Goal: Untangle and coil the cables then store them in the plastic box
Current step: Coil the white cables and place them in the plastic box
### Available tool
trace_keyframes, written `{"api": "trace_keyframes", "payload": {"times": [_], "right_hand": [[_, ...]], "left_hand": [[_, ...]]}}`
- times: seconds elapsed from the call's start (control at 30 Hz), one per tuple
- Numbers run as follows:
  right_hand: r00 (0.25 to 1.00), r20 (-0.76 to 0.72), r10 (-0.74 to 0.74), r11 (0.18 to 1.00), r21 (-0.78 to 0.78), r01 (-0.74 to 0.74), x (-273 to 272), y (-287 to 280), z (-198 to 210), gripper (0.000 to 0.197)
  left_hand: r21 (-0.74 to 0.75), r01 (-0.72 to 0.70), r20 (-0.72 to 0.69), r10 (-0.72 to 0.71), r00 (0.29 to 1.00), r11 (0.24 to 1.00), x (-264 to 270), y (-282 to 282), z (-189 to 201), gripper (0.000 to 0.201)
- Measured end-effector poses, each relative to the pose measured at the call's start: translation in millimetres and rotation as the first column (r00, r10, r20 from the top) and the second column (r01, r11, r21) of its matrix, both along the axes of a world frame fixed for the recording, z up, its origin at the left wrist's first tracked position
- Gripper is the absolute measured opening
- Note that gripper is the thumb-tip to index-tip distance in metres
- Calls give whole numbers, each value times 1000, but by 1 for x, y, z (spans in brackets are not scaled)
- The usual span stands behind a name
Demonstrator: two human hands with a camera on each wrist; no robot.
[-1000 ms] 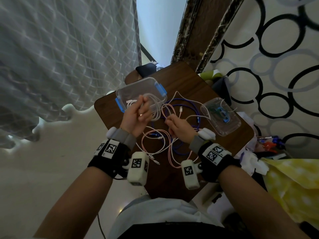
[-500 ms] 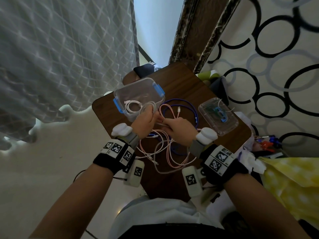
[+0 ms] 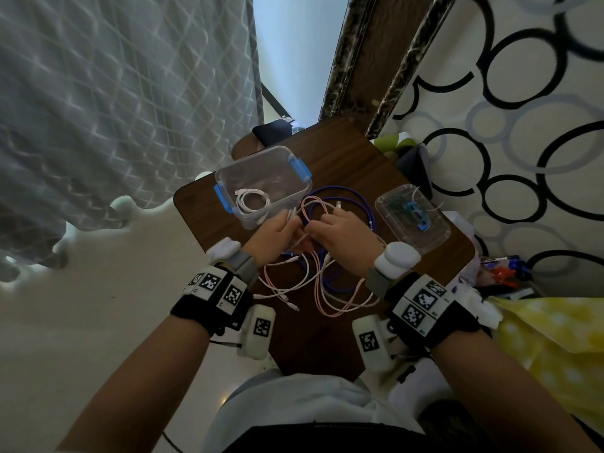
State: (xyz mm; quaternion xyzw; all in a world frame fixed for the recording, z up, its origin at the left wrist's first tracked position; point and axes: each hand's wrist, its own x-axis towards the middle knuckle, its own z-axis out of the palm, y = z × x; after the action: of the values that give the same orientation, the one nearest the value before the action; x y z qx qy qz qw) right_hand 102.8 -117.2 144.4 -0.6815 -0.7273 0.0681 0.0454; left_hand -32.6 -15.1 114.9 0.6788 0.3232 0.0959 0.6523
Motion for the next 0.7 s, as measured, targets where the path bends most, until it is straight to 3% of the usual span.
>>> {"api": "trace_keyframes", "payload": {"times": [0.07, 0.2, 0.3, 0.43, 0.53, 0.6, 0.67, 0.7], "right_hand": [[999, -36, 7, 1000, 15, -6, -3, 0, 2, 17], [985, -134, -109, 993, 28, 114, 11, 7, 13, 18], [997, -70, -46, 991, 123, 54, 26, 10, 9, 27], [987, -44, -153, 982, 106, 156, 47, 8, -8, 44], [974, 12, -228, 971, -68, 228, 56, 3, -16, 58], [960, 88, -265, 925, -257, 279, 60, -1, -22, 50], [942, 54, -331, 862, -389, 326, 60, -9, -30, 44], [927, -10, -374, 861, -374, 343, 59, -13, -33, 48]], "left_hand": [[24, 12, -16, -12, 1000, 1000, 1, 0, -3, 23], [37, 67, -44, -65, 997, 997, 5, -4, -2, 28], [-150, 67, 7, -67, 998, 986, 2, -2, -2, 35], [-424, 137, 108, -100, 989, 895, -4, -4, 8, 44], [-507, 164, 267, -27, 963, 846, -7, -3, 15, 34], [-587, 148, 358, 91, 929, 796, -7, 2, 19, 33], [-616, 97, 348, 160, 924, 782, -5, 7, 20, 37], [-602, 62, 314, 165, 935, 796, -3, 8, 20, 37]]}}
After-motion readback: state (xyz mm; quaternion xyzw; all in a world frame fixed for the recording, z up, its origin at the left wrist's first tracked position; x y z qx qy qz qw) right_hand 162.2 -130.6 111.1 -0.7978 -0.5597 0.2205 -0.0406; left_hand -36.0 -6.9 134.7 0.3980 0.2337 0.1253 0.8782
